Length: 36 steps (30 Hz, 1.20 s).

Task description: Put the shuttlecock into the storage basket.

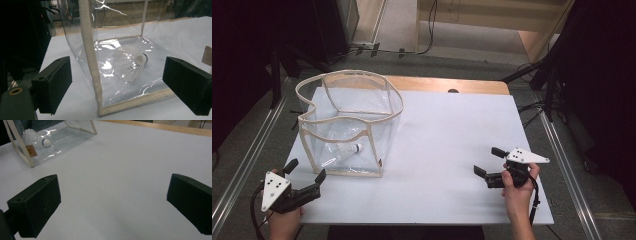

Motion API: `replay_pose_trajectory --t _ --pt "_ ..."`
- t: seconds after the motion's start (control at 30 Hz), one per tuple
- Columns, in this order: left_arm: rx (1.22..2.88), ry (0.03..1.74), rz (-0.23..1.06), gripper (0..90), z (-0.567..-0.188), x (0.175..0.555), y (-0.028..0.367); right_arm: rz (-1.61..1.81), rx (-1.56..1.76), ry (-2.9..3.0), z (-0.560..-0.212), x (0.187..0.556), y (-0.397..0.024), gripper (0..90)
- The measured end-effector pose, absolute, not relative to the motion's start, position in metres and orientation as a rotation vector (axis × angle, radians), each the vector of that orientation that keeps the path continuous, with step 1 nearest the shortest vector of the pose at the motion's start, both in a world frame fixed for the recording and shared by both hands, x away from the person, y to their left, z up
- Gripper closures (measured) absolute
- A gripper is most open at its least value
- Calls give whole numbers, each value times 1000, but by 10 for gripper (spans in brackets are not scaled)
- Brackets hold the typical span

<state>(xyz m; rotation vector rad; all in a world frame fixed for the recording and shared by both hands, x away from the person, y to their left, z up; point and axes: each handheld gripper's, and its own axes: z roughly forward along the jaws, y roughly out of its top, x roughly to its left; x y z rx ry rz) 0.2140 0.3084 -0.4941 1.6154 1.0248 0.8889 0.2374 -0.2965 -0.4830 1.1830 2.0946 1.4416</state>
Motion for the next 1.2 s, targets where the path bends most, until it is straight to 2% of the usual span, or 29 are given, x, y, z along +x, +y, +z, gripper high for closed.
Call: replay_pose_trajectory --t 1.2 --pt "1623 1019 893 92 -494 213 308 1412 1293 1981 -498 206 -354 0"
